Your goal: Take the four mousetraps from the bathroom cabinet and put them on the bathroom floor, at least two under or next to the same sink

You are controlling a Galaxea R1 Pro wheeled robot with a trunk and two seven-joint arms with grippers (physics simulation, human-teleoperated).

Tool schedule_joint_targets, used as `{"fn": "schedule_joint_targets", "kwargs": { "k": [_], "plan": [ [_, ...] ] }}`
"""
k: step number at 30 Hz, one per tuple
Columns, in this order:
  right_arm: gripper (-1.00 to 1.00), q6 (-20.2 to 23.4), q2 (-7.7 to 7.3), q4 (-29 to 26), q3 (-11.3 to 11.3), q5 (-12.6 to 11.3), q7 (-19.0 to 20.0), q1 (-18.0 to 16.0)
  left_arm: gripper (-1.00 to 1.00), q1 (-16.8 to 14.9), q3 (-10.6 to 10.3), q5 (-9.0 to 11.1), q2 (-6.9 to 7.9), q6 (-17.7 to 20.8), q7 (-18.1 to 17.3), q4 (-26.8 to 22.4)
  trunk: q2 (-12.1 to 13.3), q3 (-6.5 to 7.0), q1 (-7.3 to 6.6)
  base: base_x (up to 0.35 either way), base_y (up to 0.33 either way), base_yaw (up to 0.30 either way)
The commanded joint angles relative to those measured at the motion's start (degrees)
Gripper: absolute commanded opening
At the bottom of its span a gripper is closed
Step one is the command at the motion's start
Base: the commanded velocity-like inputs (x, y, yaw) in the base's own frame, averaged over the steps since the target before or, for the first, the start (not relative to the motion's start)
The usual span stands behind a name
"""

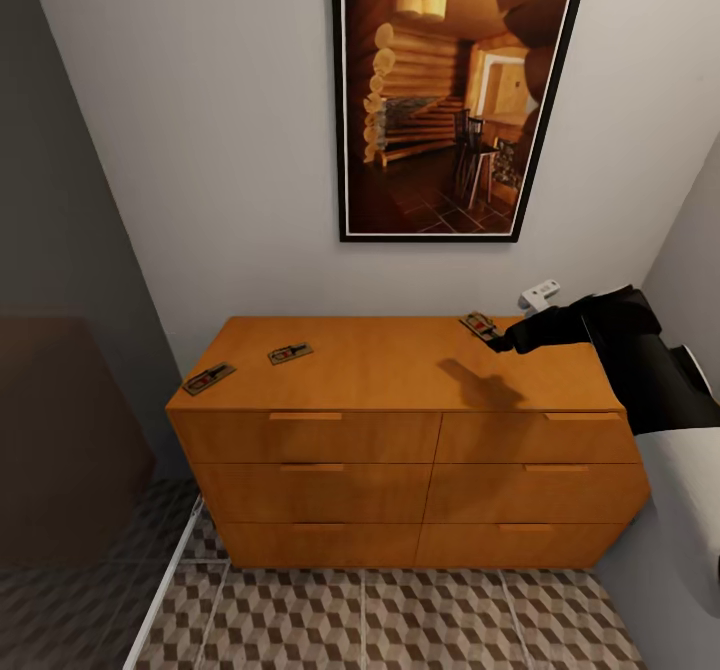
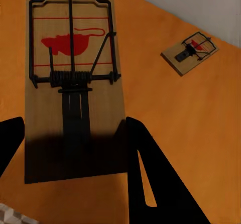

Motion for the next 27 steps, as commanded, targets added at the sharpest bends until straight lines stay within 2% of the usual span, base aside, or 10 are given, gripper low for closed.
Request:
{"fn": "schedule_joint_targets", "kwargs": {
  "k": [1,27],
  "plan": [
    [-1.0,0.2,-0.04,-0.1,0.1,0.6,0.5,-0.1,1.0,0.0,-0.5,0.6,0.02,-0.1,0.0,0.0,0.0,-0.06,-0.01,-0.138,0.015,0.0],
    [-1.0,0.2,0.04,0.3,0.1,0.4,0.5,-0.1,1.0,0.0,-0.5,0.6,0.08,-0.1,0.0,0.0,0.0,-0.06,-0.01,-0.303,0.078,0.0]
  ]
}}
